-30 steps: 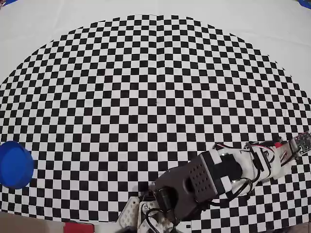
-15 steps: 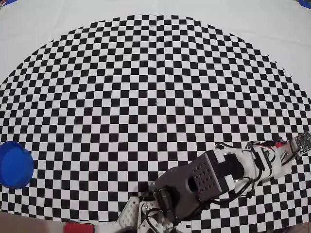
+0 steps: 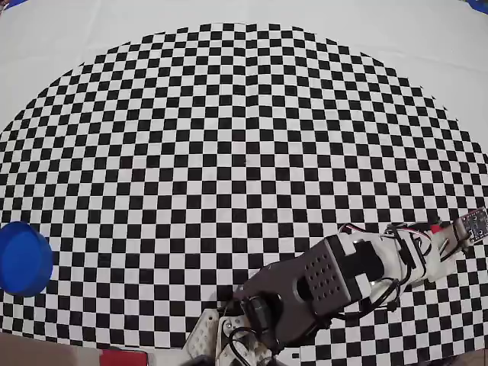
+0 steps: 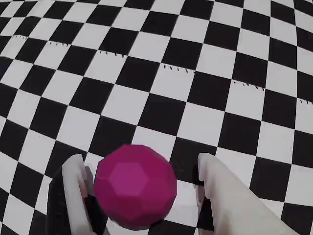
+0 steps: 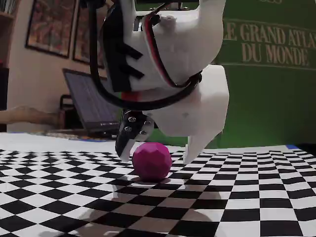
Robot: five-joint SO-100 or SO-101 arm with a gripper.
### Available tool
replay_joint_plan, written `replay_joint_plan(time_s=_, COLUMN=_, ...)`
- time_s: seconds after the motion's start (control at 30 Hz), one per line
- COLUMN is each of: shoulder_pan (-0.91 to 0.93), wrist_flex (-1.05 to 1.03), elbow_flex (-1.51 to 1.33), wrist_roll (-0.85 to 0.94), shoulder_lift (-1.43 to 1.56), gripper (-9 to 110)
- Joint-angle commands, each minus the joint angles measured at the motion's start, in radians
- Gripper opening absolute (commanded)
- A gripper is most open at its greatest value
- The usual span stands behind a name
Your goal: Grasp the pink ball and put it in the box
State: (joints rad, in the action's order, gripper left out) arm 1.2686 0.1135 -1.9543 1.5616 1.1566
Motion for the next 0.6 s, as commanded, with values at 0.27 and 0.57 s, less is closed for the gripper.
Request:
replay_joint_plan(time_s=0.27, shoulder_pan=-0.009, wrist_flex=0.012, elbow_flex=0.055, wrist_roll=0.008, shoulder_lift=-0.008, gripper=26)
replay_joint_plan(time_s=0.57, shoulder_pan=-0.008, wrist_flex=0.012, elbow_flex=0.078, wrist_roll=0.008, shoulder_lift=-0.026, gripper=26)
